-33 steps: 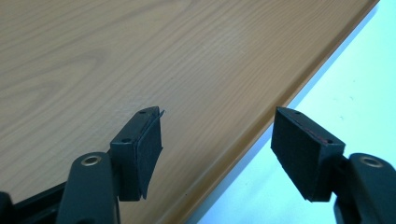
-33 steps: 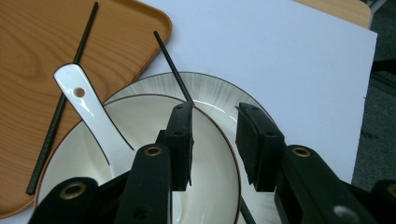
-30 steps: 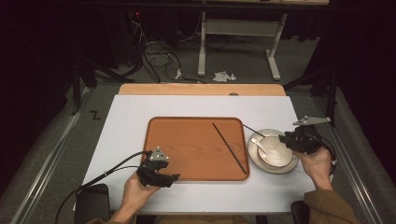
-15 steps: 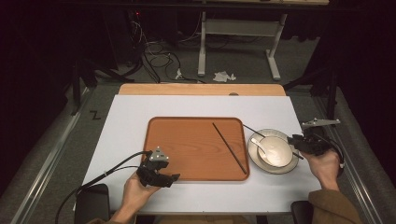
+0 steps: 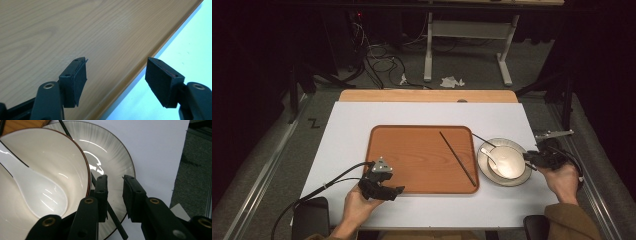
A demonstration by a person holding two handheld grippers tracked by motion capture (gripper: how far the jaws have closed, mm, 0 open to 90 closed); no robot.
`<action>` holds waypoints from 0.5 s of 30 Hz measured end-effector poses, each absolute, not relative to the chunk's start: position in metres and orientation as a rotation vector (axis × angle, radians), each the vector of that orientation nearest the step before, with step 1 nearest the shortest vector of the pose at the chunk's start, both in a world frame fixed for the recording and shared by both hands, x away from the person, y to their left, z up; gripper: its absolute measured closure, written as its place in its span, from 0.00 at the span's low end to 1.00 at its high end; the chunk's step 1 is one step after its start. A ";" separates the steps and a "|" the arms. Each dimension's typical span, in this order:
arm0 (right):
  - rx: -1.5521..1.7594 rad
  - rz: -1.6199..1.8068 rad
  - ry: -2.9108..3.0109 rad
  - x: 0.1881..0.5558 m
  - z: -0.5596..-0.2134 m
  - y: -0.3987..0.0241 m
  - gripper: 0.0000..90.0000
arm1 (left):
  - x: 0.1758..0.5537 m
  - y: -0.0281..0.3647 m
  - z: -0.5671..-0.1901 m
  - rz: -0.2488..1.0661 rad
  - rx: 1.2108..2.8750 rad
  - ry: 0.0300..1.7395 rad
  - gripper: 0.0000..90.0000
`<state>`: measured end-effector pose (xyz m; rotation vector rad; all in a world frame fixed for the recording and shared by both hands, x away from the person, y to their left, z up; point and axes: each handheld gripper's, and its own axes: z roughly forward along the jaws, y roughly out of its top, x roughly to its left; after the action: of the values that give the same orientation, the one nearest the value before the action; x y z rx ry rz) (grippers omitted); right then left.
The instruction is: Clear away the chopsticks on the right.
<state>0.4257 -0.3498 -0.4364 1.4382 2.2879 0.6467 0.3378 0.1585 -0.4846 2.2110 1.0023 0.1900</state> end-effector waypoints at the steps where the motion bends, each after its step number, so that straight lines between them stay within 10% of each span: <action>1: 1.439 0.635 2.293 0.425 -0.437 -0.349 0.83 | 0.338 0.158 -0.485 0.190 2.211 1.002 0.37; 15: 1.469 0.599 2.351 0.426 -0.446 -0.353 0.83 | 0.338 0.158 -0.485 0.189 2.209 1.003 0.37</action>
<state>0.4257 -0.3533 -0.4458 1.4693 2.3510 0.5986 0.3378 0.1584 -0.4846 2.2091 1.0026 0.1888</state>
